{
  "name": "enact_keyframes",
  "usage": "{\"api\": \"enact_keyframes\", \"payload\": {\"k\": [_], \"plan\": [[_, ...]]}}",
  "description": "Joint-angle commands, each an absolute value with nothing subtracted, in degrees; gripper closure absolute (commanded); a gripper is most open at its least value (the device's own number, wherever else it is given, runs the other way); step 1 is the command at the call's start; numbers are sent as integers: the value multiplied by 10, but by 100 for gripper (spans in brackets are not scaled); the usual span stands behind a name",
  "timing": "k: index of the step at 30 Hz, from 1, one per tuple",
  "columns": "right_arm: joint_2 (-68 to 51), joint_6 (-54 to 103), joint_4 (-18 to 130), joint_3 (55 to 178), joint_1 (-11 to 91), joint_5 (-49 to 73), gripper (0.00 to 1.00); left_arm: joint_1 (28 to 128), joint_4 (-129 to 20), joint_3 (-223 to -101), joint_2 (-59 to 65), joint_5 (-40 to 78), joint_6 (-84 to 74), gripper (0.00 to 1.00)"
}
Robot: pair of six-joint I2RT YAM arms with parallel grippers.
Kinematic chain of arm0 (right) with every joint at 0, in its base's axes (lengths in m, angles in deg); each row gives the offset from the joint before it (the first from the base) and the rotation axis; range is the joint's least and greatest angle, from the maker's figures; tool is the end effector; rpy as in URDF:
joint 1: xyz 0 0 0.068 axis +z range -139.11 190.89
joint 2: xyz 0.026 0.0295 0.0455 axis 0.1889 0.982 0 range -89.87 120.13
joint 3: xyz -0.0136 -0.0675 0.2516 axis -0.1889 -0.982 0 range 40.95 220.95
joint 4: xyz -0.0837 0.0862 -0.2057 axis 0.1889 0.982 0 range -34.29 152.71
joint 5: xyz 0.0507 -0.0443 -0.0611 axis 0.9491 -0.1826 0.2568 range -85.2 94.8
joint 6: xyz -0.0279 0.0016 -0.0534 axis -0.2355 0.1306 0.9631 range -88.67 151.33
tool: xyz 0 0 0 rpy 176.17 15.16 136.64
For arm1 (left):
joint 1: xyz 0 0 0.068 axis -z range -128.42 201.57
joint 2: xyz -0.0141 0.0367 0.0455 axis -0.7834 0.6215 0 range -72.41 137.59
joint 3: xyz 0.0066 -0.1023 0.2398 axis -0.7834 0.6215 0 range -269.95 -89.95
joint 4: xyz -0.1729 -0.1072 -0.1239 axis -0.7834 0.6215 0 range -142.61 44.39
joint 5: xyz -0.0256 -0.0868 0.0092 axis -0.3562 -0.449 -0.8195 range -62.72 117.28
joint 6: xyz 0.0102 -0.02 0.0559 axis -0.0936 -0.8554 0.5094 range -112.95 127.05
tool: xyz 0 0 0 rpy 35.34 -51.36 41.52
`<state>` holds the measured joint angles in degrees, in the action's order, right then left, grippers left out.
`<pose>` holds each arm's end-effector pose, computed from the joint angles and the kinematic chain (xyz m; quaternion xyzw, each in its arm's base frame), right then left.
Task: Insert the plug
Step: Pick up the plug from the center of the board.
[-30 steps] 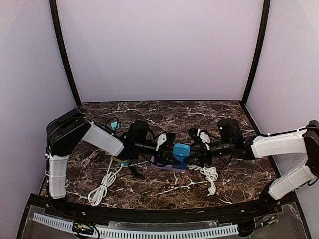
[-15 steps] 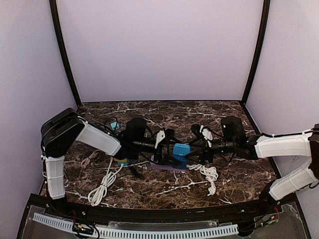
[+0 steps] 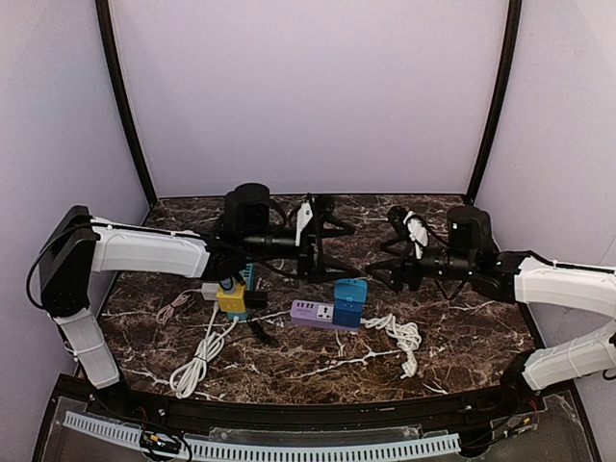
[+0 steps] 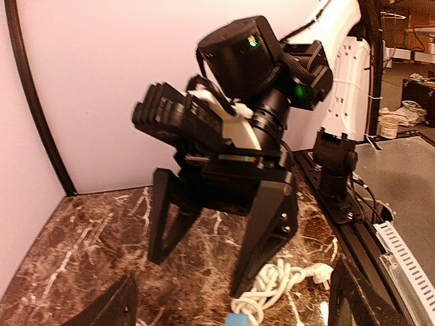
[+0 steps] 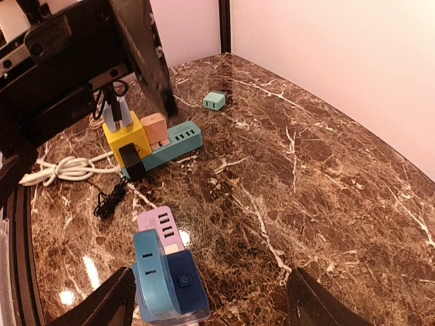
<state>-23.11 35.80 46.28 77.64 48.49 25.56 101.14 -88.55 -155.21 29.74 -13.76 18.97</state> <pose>0.1880 0.1647 0.2455 -0.3860 0.7182 0.3016 0.4942 0.2324 -0.3178 0.2737 0.5526 0.4482 -0.4484 0.5410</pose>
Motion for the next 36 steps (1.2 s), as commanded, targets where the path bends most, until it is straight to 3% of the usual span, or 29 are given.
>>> {"api": "enact_keyframes", "payload": {"k": [1, 8, 15, 20, 22, 24, 26, 28, 31, 36], "plan": [[-256, 286, 464, 815, 482, 232, 24, 998, -741, -1610, 227, -44, 249, 19], [-283, 217, 464, 838, 482, 180, 23, 953, -615, -1660, 148, 148, 435, 18], [-279, 168, 432, 837, 482, 184, 23, 727, -416, -1725, 118, 179, 396, 16], [-250, 145, 396, 841, 482, 195, 23, 627, -304, -1714, 129, 161, 376, 15], [-233, 136, 397, 852, 482, 209, 22, 601, -223, -1741, 161, 154, 388, 14], [-220, 132, 400, 860, 483, 227, 14, 578, -105, -1810, 227, 159, 421, 16], [-208, 131, 402, 866, 485, 238, 2, 560, 14, -1915, 317, 168, 436, 28], [-198, 132, 407, 871, 490, 242, 1, 554, 86, -1999, 394, 167, 459, 33], [-191, 133, 405, 870, 498, 232, 1, 555, 69, -1992, 443, 153, 475, 33], [-178, 132, 429, 878, 509, 207, 1, 571, -92, -1892, 453, 121, 456, 14]]}}
